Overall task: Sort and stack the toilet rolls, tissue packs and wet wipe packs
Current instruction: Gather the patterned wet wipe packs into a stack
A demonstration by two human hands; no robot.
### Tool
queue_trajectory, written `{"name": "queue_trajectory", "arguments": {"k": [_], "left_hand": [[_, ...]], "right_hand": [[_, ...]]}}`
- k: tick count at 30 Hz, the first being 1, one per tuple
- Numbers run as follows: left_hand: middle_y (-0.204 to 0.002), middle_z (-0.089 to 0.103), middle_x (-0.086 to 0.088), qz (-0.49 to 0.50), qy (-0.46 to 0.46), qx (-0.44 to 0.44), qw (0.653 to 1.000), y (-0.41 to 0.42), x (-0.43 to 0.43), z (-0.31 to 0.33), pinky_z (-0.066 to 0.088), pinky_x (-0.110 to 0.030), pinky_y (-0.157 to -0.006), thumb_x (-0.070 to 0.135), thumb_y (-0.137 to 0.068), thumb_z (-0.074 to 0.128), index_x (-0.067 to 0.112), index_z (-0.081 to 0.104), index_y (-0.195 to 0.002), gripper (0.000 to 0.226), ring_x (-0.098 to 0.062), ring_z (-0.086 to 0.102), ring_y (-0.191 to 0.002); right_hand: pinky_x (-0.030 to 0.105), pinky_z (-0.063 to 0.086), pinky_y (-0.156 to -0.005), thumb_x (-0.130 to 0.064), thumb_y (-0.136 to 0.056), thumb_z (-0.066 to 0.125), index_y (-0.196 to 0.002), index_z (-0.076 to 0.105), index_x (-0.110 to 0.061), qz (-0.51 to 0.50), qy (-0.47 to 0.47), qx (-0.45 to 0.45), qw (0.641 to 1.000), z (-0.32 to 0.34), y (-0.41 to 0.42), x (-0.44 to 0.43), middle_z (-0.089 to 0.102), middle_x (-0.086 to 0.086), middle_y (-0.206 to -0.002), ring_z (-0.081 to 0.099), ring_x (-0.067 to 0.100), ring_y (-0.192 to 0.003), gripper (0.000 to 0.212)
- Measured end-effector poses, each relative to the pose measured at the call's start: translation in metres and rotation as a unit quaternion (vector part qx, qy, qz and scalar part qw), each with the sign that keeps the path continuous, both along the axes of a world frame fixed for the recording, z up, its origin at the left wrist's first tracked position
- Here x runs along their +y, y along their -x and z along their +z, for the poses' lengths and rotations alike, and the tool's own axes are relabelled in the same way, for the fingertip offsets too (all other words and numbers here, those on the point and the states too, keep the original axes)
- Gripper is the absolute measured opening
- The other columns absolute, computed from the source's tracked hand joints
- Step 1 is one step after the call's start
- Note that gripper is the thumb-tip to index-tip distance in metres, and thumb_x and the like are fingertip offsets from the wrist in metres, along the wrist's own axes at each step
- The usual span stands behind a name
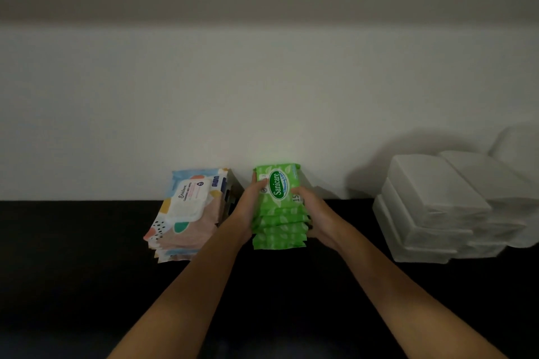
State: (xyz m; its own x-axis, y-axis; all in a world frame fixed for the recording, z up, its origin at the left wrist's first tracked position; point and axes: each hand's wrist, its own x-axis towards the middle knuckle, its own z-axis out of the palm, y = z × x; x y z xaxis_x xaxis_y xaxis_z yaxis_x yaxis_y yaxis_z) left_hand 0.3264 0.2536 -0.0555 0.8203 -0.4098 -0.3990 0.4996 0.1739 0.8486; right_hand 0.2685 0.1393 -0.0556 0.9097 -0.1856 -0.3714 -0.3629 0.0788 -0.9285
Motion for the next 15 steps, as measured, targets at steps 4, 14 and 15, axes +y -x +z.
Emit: {"name": "queue_trajectory", "arguments": {"k": [4,14,15], "left_hand": [[-0.104,0.066,-0.018,-0.013,0.016,0.025,0.999,0.002,0.004,-0.006,0.048,-0.041,-0.088,0.035,-0.093,0.044,0.006,0.058,-0.123,0.043,-0.029,0.063,-0.087],[-0.084,0.074,-0.014,-0.036,0.035,0.032,0.998,0.000,0.007,-0.022,0.051,-0.039,-0.082,0.039,-0.088,0.050,0.010,0.071,-0.092,0.036,-0.028,0.067,-0.079],[-0.086,0.073,-0.015,-0.034,0.031,0.031,0.998,-0.001,0.008,-0.022,0.050,-0.040,-0.084,0.039,-0.087,0.050,0.010,0.071,-0.094,0.037,-0.029,0.066,-0.081]], "right_hand": [[0.029,0.055,-0.073,-0.048,-0.093,0.036,-0.109,0.066,-0.018,0.014,-0.068,0.021,0.997,-0.002,0.000,0.001,0.073,0.005,-0.098,0.069,0.018,-0.082,0.045],[0.030,0.053,-0.075,-0.040,-0.096,0.036,-0.105,0.065,-0.014,0.007,-0.157,-0.008,0.988,-0.011,0.005,0.007,0.064,0.017,-0.119,0.066,0.022,-0.086,0.041],[0.030,0.053,-0.074,-0.040,-0.096,0.036,-0.102,0.065,-0.015,0.007,-0.163,-0.010,0.987,-0.011,0.005,0.008,0.064,0.017,-0.119,0.066,0.021,-0.084,0.040]]}}
